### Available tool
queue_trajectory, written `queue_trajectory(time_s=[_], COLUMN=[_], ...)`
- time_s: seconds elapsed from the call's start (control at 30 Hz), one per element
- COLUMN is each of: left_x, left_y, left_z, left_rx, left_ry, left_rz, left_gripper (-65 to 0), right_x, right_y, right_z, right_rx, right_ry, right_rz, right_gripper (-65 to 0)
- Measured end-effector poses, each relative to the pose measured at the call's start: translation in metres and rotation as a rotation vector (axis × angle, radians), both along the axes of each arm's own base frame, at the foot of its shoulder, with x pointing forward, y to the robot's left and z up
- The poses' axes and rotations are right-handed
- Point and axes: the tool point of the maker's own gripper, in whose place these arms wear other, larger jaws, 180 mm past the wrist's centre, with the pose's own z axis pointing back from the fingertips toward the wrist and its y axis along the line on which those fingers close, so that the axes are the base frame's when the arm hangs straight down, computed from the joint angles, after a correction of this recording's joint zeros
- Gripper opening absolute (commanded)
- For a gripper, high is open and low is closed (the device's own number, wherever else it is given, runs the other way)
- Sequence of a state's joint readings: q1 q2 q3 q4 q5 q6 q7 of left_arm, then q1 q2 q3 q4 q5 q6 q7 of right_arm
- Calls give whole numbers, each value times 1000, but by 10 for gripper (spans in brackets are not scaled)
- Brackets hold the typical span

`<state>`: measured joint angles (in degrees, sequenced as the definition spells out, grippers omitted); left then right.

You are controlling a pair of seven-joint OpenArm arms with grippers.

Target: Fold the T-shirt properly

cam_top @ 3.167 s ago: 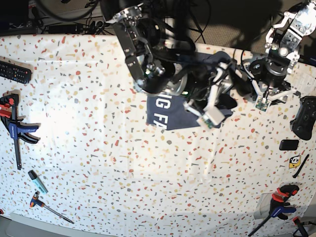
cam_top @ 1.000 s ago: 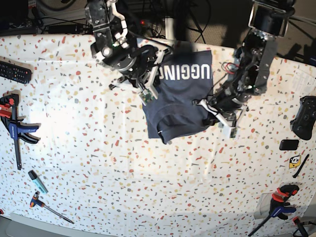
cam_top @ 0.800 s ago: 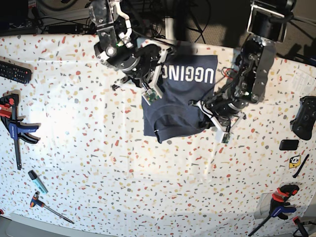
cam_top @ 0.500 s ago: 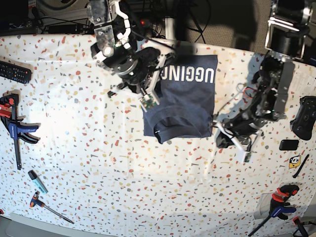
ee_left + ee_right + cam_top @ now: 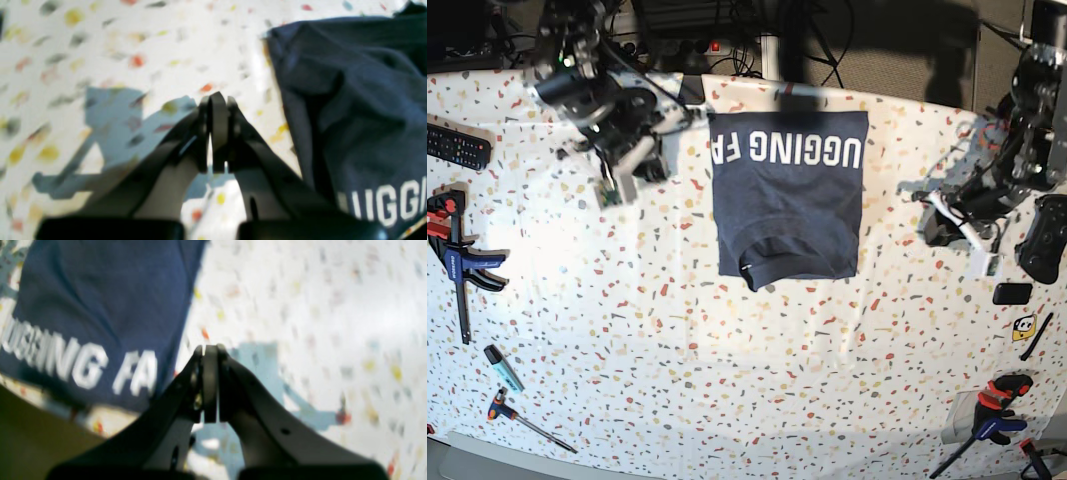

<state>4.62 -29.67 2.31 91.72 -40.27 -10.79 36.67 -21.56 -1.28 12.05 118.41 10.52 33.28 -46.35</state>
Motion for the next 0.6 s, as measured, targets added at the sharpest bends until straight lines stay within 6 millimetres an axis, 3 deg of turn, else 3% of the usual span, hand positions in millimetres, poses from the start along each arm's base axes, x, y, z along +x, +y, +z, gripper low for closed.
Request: queue_trajectory(time_s=[0.17,0.43,0.6], left_x=[-43,-146,-209], left_y=[41,62,72], left_z=[3,-25,-33], left_rx=[35,22,11], left_ry=[27,206,279], left_rz=[95,73,74], left_gripper=[-650,-650,-650], right_x=[-44,-126,-178], right_y=[-27,-58,-61], right_z=[-2,-11,-19], right_rx=[-6,27,43], right_ry=[86,268,395], right_rz=[-74,-185,-222], right_gripper=[-650,-650,-650])
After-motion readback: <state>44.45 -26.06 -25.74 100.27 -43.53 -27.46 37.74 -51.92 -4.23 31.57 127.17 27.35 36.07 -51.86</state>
